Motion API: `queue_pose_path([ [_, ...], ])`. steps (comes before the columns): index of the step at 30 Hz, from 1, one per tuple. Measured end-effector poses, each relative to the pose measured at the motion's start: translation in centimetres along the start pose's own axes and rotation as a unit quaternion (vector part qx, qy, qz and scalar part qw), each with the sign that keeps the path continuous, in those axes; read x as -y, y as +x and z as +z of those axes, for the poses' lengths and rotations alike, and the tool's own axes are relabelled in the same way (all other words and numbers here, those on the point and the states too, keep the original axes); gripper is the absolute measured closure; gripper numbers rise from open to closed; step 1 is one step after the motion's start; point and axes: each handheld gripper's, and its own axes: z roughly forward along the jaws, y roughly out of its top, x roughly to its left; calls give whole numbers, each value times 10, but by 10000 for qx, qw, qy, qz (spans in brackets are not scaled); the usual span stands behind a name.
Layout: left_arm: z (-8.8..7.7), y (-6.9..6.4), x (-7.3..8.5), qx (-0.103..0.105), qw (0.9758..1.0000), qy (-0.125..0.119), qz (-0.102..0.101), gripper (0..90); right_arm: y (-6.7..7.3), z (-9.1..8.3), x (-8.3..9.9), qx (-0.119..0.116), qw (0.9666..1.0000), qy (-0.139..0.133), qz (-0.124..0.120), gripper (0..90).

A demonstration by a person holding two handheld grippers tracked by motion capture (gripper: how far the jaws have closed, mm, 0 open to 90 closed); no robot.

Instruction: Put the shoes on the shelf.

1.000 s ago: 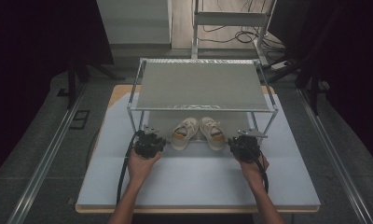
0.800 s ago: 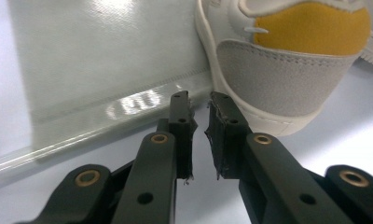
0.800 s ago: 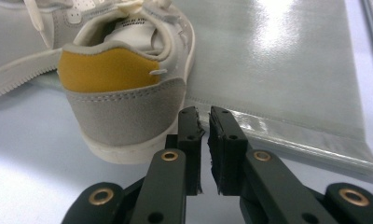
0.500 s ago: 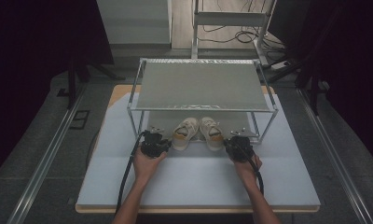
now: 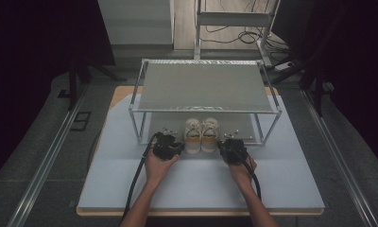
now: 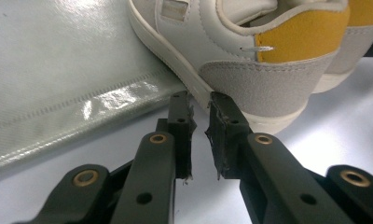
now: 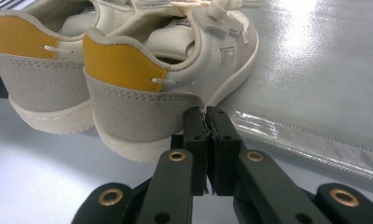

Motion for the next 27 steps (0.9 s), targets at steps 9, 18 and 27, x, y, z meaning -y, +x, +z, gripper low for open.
queue_pose_path([
  [9, -23, 0, 10, 246, 9994, -225, -8, 754, 5, -17, 7, -256, 9996, -135, -38, 851],
  [18, -26, -19, 5, 393, 9985, -201, 335, 761, 23, -19, 7, -494, 9984, -117, -248, 852],
  [27, -16, -27, -2, 315, 9986, -169, 398, 766, 23, -15, 4, -466, 9986, -119, -238, 855],
])
